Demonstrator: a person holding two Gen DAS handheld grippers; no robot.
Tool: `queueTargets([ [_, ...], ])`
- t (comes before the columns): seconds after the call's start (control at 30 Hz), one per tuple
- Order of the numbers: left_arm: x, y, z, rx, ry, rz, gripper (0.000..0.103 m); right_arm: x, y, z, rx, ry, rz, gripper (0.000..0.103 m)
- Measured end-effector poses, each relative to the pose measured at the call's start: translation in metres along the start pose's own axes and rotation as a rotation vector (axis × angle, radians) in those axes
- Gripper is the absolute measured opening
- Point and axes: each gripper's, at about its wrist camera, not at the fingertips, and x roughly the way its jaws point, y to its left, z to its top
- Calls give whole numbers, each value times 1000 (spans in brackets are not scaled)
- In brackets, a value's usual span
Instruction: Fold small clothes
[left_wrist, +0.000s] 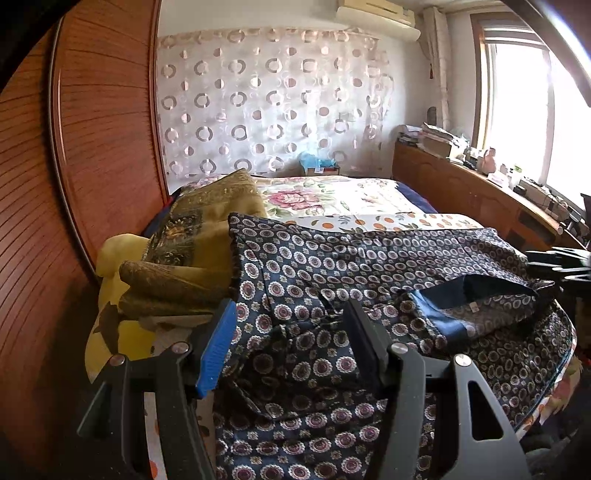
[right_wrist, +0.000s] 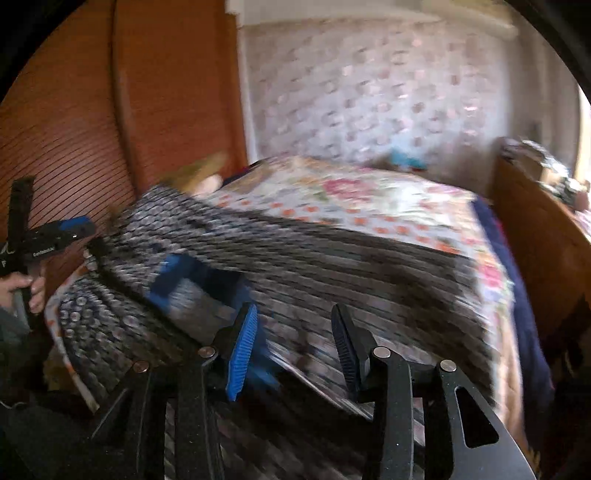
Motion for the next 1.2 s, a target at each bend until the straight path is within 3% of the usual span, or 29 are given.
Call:
queueTargets([
  [0.13,-1,-6,0,11,10,0,61,47,19,17,-21,118,64,46],
  [0.3,-4,-10,1,18,7,-9,61,89,16,23,-6,243,75,45],
  [0.33,-4,-10,0,18,7,-10,61,93,15,24,-10,255,80,42],
  [0.4,-5,-10,-1,17,7,-11,61,97,16,23,-28,269,110,1],
  [0.6,-11,-2,-1,-8,-3,4,61,54,41,9,-85,145,202,0],
  [0.7,-17,5,0,-26,-17,11,61,26,55,-12,-114,134,239,0],
  [0.9,-21,14,1,-45,-23,28,61,6,70,-56,-133,160,241,1],
  [1.07,-20,14,-1,-47,-16,29,61,-1,54,-65,-91,155,230,1],
  [1.2,-16,14,-7,-47,4,29,61,-8,53,-64,-79,135,202,14],
])
